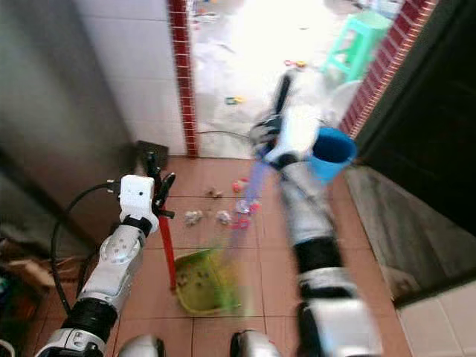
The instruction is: Sweep floor
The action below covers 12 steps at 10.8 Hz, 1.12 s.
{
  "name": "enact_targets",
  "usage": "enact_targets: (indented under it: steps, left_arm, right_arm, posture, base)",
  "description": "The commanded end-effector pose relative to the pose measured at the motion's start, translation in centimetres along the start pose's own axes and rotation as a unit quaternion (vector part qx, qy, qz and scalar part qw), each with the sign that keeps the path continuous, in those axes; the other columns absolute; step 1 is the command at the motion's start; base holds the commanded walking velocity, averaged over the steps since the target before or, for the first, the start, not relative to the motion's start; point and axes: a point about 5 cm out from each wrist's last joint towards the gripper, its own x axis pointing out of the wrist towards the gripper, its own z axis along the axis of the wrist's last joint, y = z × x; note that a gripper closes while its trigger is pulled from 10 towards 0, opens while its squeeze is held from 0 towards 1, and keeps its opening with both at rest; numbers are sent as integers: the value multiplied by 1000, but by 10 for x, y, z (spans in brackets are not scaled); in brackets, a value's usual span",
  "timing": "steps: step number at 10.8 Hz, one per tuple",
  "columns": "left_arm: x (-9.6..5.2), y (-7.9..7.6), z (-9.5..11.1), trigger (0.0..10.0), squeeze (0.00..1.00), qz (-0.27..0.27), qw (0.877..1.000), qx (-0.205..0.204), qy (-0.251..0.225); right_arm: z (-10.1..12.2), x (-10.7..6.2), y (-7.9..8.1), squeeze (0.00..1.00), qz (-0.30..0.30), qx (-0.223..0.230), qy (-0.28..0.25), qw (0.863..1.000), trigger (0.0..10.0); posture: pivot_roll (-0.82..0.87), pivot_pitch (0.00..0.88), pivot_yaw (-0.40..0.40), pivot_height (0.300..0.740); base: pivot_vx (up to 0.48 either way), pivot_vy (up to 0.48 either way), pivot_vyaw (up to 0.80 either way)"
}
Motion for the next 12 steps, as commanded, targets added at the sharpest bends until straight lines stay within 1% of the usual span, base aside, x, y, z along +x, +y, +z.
enact_targets:
  steps: [1, 2, 3, 4, 5, 7, 9, 10, 11, 12]
  left_arm:
    - [5, -2, 13, 10000, 0, -10, 1000, -3, -27]
    - [0, -1, 17, 10000, 0, -7, 999, -2, -39]
    - [-6, 0, 22, 10000, 0, -8, 999, -6, -50]
    - [-12, 1, 29, 10000, 0, -14, 997, -21, -67]
    - [-15, 2, 38, 10000, 0, -14, 996, -28, -85]
    - [-13, 4, 50, 10000, 0, -17, 994, -40, -99]
    - [-12, 4, 57, 10000, 0, -21, 994, -45, -102]
    - [-11, 2, 61, 10000, 0, -26, 993, -49, -103]
    - [-11, 1, 61, 10000, 0, -27, 993, -49, -103]
    - [-11, 1, 61, 10000, 0, -29, 993, -49, -101]
  right_arm:
    - [14, 4, -4, 0, -6, -23, -35, 999, 10000]
    - [10, -3, -11, 0, -22, -52, -36, 998, 10000]
    - [4, -10, -13, 0, -33, -49, -33, 998, 10000]
    - [-2, -16, -9, 0, -28, -52, -26, 998, 10000]
    - [-7, -19, -4, 0, -30, -46, -21, 998, 10000]
    - [-10, -19, 1, 0, -32, -46, -24, 998, 10000]
    - [-10, -18, 2, 0, -37, -54, -24, 998, 10000]
    - [-10, -19, -5, 0, -54, -66, -23, 996, 10000]
    - [-11, -20, -6, 0, -56, -66, -22, 996, 10000]
    - [-12, -21, -6, 0, -56, -67, -23, 996, 10000]
  posture:
    - [-88, 42, -57, 740]
    - [-87, 45, -46, 740]
    - [-85, 47, -38, 740]
    - [-81, 50, -31, 740]
    - [-77, 53, -25, 740]
    - [-69, 49, -21, 740]
    - [-68, 47, -20, 740]
    - [-70, 44, -15, 740]
    - [-70, 44, -15, 740]
    - [-70, 44, -15, 740]
  base:
    - [0, 0, 0]
    - [0, 0, 0]
    - [0, 0, 0]
    - [0, 0, 0]
    - [0, 0, -644]
    - [0, 0, -800]
    - [0, 0, -800]
    - [0, 0, -800]
    - [0, 0, -513]
    - [0, 0, 0]
